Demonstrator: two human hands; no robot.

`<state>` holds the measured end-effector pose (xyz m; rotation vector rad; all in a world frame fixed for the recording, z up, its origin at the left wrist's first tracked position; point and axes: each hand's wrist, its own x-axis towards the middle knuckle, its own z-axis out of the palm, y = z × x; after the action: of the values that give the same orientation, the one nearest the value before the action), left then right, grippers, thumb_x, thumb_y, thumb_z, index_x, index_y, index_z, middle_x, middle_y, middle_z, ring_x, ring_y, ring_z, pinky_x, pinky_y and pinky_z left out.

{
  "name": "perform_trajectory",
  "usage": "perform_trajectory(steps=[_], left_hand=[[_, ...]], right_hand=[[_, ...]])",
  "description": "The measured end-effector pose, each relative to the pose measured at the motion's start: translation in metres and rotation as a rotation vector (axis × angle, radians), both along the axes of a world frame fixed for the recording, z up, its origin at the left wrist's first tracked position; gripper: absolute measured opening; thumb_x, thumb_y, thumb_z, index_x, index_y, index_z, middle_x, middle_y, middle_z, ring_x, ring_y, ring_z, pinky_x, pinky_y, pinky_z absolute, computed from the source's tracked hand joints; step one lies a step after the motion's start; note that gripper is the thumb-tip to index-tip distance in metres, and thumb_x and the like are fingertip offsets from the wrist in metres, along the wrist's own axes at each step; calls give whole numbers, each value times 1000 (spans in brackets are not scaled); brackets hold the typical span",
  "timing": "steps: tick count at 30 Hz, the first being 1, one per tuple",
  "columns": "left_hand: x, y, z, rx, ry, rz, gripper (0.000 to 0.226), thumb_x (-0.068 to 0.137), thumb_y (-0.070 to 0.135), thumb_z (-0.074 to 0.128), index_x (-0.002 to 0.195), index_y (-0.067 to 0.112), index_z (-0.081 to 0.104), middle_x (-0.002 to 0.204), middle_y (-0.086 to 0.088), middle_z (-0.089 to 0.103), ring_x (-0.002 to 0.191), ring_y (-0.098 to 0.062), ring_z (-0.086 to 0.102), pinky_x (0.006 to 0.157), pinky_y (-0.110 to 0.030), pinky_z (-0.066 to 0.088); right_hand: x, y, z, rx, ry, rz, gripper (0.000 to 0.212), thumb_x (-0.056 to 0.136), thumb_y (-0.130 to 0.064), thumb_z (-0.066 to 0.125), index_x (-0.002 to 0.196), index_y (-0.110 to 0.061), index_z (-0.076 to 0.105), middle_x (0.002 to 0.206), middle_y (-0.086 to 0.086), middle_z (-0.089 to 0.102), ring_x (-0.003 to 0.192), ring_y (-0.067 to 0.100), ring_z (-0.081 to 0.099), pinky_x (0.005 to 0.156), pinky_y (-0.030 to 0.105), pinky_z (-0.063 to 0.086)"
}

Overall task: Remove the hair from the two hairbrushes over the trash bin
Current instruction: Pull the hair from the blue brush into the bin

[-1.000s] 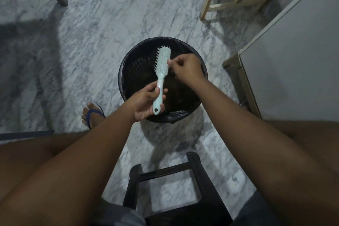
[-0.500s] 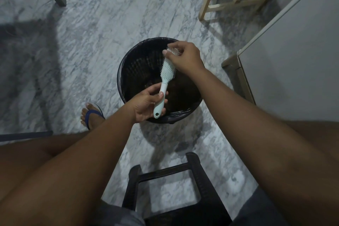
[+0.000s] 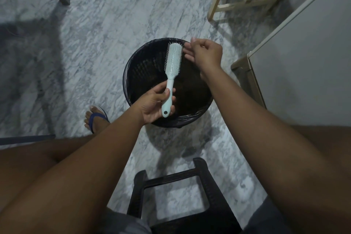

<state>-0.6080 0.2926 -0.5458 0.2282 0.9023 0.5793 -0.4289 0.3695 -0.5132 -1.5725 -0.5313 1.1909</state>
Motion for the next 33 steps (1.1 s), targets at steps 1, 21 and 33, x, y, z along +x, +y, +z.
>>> perform_trajectory(steps=[1,21,33], left_hand=[[0,1,0,0,0,3,46,98,1,50,141,15,50,105,-7,58,78,-16,60,61,-34,53],[-2,-1,1,-17,32,25,42,98,0,50,137,15,54,103,-8,58,77,-17,59,61,-33,52],[-1,2,-2,-17,79,72,30,99,3,49,125,15,59,103,-8,56,78,-18,57,58,-33,53]], right_hand=[[0,-4,-4,-1,-12,9,17,98,-15,61,82,-9,64,86,12,75,74,19,75,68,27,62],[-1,-23,0,-188,-99,324,28,91,-25,72,111,-6,68,103,4,70,95,20,71,76,37,64],[-5,-21,-4,-73,-453,305,18,94,-22,66,84,-9,74,76,-4,70,67,10,67,69,32,64]])
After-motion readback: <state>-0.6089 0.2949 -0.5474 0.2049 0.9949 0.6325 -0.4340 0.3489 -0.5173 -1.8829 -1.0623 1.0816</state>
